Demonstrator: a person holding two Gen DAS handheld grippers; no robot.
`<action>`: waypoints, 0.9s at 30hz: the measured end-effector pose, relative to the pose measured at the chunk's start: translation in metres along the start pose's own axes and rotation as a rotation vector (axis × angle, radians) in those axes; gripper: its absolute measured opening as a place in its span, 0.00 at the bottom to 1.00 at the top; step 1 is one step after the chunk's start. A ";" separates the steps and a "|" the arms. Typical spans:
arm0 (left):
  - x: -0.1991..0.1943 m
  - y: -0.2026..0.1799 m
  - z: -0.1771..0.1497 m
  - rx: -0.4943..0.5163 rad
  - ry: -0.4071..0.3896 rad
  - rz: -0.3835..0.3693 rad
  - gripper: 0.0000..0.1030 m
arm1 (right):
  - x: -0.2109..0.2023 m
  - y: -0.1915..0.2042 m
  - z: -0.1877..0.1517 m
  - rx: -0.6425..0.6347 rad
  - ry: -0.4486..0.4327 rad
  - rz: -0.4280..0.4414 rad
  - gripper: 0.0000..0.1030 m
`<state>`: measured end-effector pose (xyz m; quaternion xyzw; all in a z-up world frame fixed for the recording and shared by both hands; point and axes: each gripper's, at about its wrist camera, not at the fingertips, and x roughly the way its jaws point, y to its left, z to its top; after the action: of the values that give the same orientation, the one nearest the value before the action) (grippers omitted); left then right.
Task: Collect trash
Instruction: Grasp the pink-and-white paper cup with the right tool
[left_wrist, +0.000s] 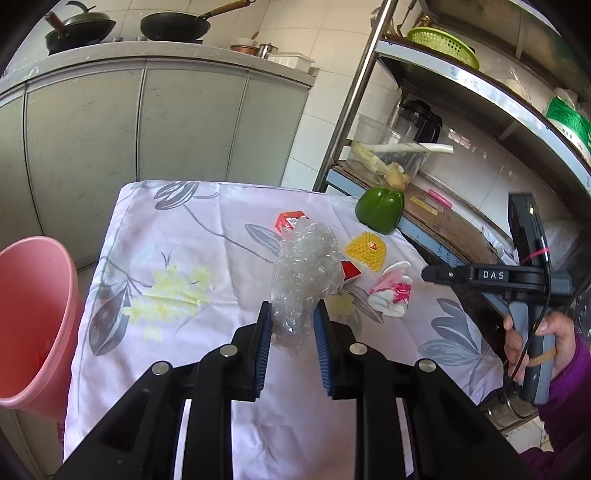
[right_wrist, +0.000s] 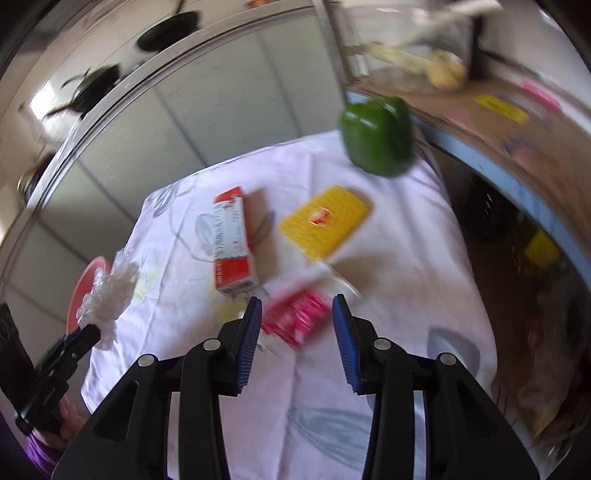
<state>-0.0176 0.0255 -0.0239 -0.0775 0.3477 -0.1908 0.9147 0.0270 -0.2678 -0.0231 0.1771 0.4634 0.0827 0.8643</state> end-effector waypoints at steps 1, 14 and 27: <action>-0.001 0.001 0.000 -0.005 -0.001 0.000 0.21 | 0.004 -0.005 0.000 0.048 0.020 0.029 0.39; -0.005 0.017 -0.007 -0.063 0.003 -0.003 0.22 | 0.049 -0.007 0.012 0.295 0.104 0.067 0.40; -0.011 0.022 -0.006 -0.071 -0.014 0.016 0.22 | 0.044 0.004 0.009 0.176 0.020 0.057 0.15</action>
<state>-0.0233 0.0498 -0.0276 -0.1087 0.3483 -0.1704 0.9153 0.0590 -0.2530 -0.0515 0.2646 0.4722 0.0678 0.8381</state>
